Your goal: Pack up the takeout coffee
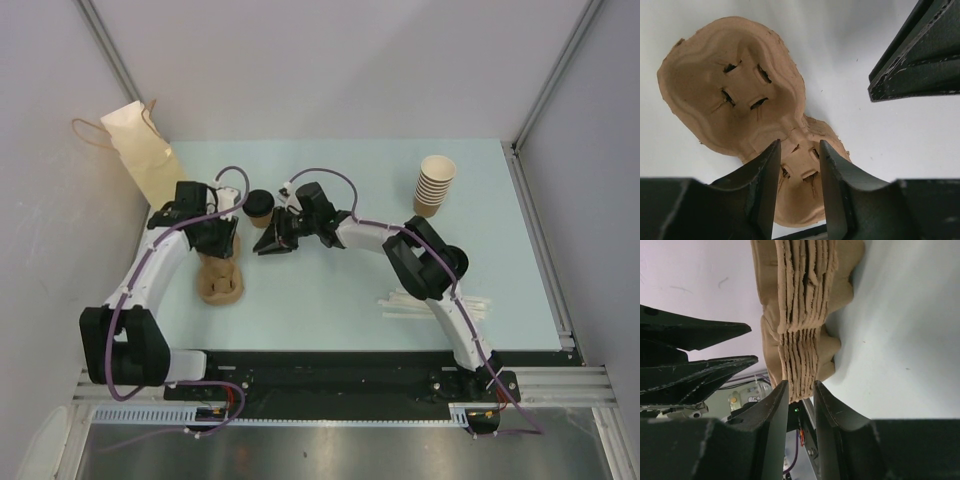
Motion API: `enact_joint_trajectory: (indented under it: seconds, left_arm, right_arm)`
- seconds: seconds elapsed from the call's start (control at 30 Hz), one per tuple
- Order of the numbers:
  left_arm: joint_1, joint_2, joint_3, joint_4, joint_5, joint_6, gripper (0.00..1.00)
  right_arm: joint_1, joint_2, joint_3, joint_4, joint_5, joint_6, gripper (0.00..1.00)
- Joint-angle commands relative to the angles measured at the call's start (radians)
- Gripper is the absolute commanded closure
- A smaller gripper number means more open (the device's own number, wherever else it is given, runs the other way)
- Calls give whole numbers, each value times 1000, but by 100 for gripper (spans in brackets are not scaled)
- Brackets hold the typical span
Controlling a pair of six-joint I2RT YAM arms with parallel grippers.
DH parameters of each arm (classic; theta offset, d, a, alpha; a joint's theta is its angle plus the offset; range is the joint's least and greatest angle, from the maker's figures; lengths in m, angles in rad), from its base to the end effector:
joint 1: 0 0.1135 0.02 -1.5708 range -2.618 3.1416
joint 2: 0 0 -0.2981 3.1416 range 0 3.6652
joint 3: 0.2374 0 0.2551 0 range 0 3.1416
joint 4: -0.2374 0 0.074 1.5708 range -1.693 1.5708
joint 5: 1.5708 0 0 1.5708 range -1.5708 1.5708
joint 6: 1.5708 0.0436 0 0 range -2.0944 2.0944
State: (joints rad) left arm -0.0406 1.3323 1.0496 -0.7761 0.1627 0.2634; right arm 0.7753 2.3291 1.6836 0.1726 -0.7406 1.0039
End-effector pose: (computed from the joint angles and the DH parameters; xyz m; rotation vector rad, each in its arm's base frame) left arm 0.2612 -0.0177 0.2896 0.4507 2.5738 -0.1357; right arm 0.3749 0.4085 0.1803 -0.2922 2.4471 1.7255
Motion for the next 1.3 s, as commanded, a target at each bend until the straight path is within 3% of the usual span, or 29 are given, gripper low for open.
enact_joint_trajectory:
  seconds: [0.0,0.63,1.27]
  left_arm:
    - [-12,15,29,47,3,14,60]
    - [-18,82,-11,97,23,27,66]
    - [-18,108,-39,103,17,25,83]
  right_arm:
    - [21,32,71,74,1,33,69]
    - [62,70,76,122,50,88,69]
    - [94,92,64,134,63,94,70]
